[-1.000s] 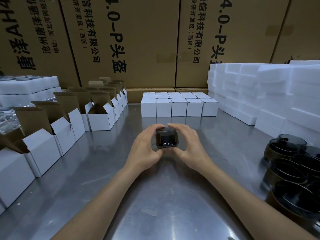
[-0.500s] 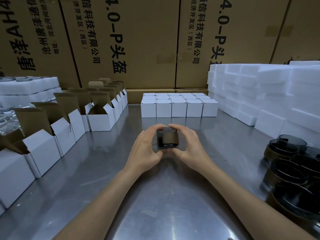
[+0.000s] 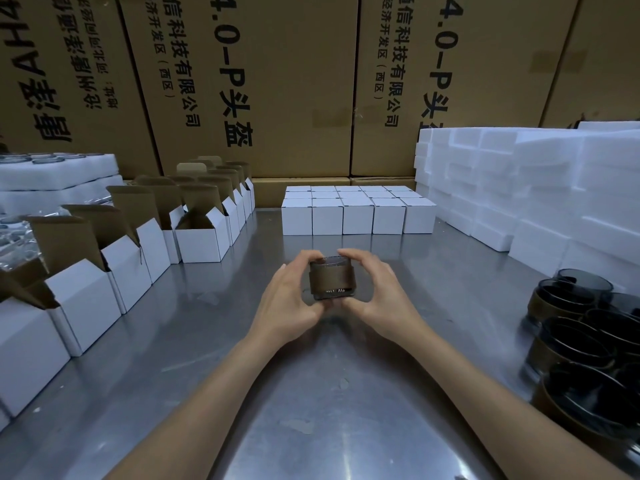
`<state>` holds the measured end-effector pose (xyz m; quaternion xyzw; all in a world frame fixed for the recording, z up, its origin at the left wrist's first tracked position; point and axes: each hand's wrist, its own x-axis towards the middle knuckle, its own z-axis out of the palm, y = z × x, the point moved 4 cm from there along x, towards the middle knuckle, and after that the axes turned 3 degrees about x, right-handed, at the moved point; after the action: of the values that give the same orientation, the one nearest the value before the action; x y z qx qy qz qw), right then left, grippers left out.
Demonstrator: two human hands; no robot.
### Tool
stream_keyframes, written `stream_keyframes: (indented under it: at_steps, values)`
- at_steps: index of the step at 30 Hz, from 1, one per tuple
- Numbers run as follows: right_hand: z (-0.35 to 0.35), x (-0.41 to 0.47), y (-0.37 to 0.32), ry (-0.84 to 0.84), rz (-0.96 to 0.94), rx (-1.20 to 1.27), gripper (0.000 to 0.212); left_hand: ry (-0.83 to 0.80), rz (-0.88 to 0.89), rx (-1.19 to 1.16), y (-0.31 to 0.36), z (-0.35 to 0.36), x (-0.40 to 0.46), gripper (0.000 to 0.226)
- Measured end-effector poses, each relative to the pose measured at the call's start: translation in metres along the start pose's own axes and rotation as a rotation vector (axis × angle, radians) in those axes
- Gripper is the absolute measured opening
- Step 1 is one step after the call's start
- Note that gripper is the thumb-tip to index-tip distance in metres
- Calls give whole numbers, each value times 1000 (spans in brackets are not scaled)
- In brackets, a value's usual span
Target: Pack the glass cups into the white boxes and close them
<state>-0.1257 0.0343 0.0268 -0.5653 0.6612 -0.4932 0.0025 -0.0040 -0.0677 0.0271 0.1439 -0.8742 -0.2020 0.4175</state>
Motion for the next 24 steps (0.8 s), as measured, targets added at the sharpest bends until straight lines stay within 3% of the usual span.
stream_keyframes:
  at_steps: [4, 7, 14, 24]
  values:
    - [6, -2, 6, -135, 156, 218, 76, -40, -78, -87, -6, 1, -3, 59]
    - [11, -2, 12, -175, 289, 442, 69, -74, -111, -126, -7, 3, -3, 60]
    - [9, -2, 19, -93, 238, 381, 63, -179, -174, -229, -9, 9, -6, 54]
    - [14, -2, 22, -178, 203, 256, 64, -295, -249, -286, -7, 11, -8, 53]
